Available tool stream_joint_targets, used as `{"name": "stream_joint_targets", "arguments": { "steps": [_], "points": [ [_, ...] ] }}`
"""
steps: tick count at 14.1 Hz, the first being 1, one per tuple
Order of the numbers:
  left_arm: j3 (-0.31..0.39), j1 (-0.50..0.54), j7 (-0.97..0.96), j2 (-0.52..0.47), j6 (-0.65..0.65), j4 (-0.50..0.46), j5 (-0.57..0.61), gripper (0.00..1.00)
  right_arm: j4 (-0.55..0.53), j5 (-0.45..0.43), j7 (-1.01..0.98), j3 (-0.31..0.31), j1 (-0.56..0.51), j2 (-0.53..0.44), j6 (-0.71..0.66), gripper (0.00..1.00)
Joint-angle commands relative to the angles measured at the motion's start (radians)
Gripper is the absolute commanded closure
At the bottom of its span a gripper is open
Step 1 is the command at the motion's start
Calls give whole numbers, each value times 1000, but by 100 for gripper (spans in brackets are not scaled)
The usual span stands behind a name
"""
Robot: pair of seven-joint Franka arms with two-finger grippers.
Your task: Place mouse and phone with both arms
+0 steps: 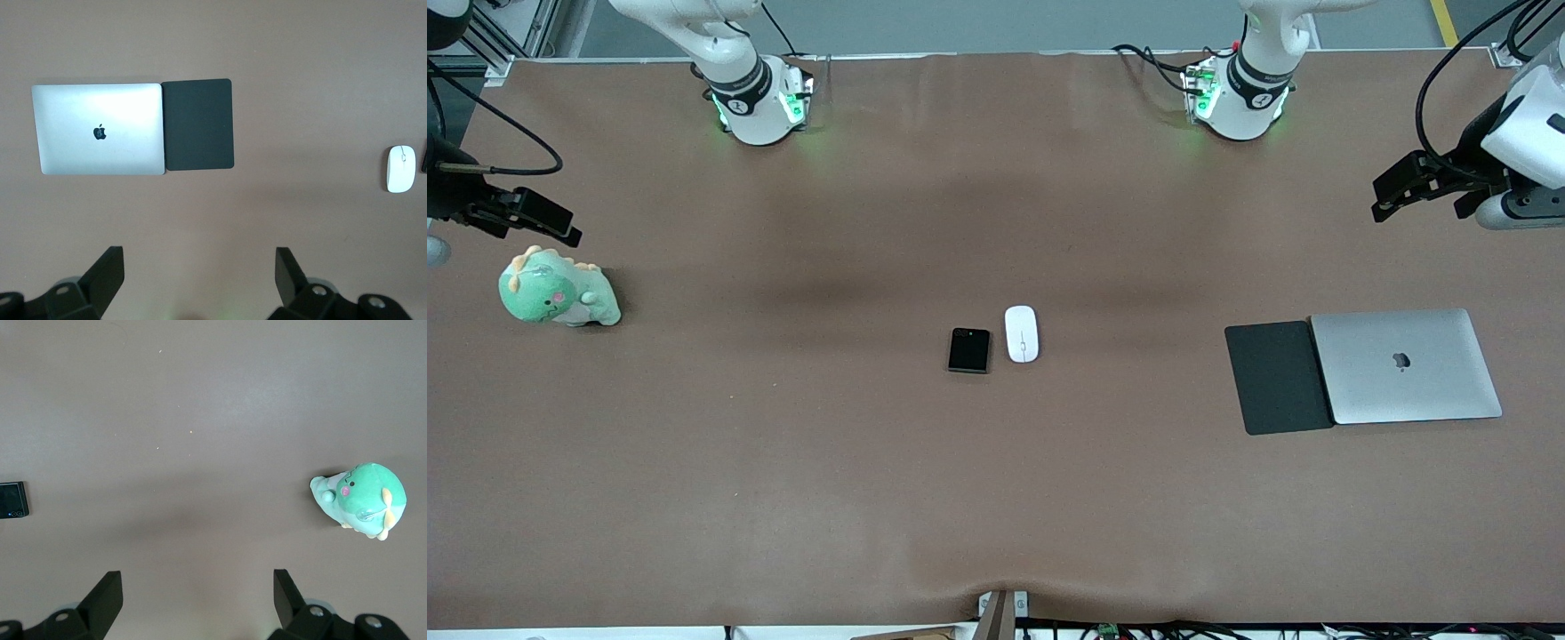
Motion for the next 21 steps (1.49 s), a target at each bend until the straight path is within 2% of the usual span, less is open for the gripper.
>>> {"name": "stream_joint_targets", "arguments": {
  "steps": [1,15,21],
  "points": [
    [5,0,10,10,-23,27,-9,0,21,-14,8,5,-2,7,-8,0],
    [-3,-8,6,38,-18,24,-3,0,21,-16,8,3,-2,8,-8,0],
    [-16,-68,-2,125,23,13,-8,0,21,-16,8,5,-1,8,-8,0]
  ]
}}
